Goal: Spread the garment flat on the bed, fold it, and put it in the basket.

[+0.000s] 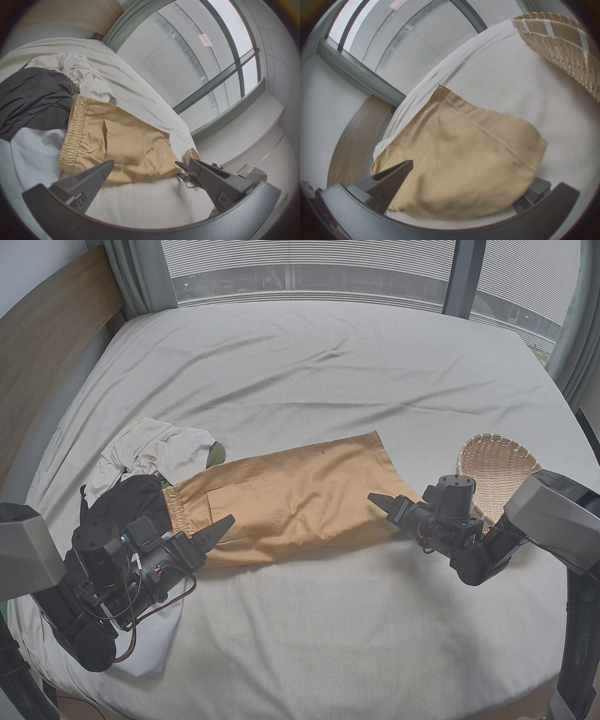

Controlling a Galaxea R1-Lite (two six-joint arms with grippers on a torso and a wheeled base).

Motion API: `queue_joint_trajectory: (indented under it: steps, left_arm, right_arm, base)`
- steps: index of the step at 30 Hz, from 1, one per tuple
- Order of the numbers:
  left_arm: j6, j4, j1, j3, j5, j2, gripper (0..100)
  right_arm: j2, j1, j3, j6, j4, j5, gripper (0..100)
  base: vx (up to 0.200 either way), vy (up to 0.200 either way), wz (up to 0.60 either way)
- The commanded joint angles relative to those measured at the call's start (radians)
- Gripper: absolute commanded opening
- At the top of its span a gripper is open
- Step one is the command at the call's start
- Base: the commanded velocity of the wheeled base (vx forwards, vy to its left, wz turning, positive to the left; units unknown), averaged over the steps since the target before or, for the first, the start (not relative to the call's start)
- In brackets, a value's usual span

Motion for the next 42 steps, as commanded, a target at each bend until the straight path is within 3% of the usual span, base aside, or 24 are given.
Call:
queue_joint_trajectory:
  steps: [1, 8, 13, 28, 35, 36, 42]
  left_arm:
    - [-0.001, 0.002, 0.016, -0.004, 0.000, 0.007, 100]
    - [-0.001, 0.002, 0.061, 0.000, 0.003, 0.066, 100]
    - [-0.001, 0.002, 0.094, 0.000, 0.006, 0.101, 100]
    - [-0.002, 0.000, 0.051, -0.016, 0.005, 0.155, 100]
    - [0.004, 0.000, 0.042, -0.069, 0.005, 0.247, 100]
    - [0.004, 0.000, 0.042, -0.078, 0.006, 0.259, 100]
    - [0.004, 0.000, 0.041, -0.093, 0.005, 0.302, 100]
  right_arm:
    - [0.019, 0.008, -0.033, 0.012, -0.001, -0.007, 0]
    - [0.001, 0.006, 0.069, 0.030, -0.127, -0.010, 0]
    - [-0.094, 0.006, 0.256, 0.021, -0.219, -0.020, 0]
    - [-0.220, -0.132, 0.543, -0.091, -0.321, -0.007, 0]
    - [-0.202, -0.121, 0.580, -0.091, -0.398, 0.013, 0]
    - [-0.200, -0.123, 0.580, -0.089, -0.400, 0.021, 100]
    - [-0.206, -0.123, 0.613, -0.088, -0.401, 0.020, 100]
  base:
    - [0.000, 0.000, 0.00]
    - [0.000, 0.000, 0.00]
    - [0.000, 0.000, 0.00]
    - [0.000, 0.000, 0.00]
    - [0.000, 0.000, 0.00]
    - [0.000, 0.000, 0.00]
    - [0.000, 0.000, 0.00]
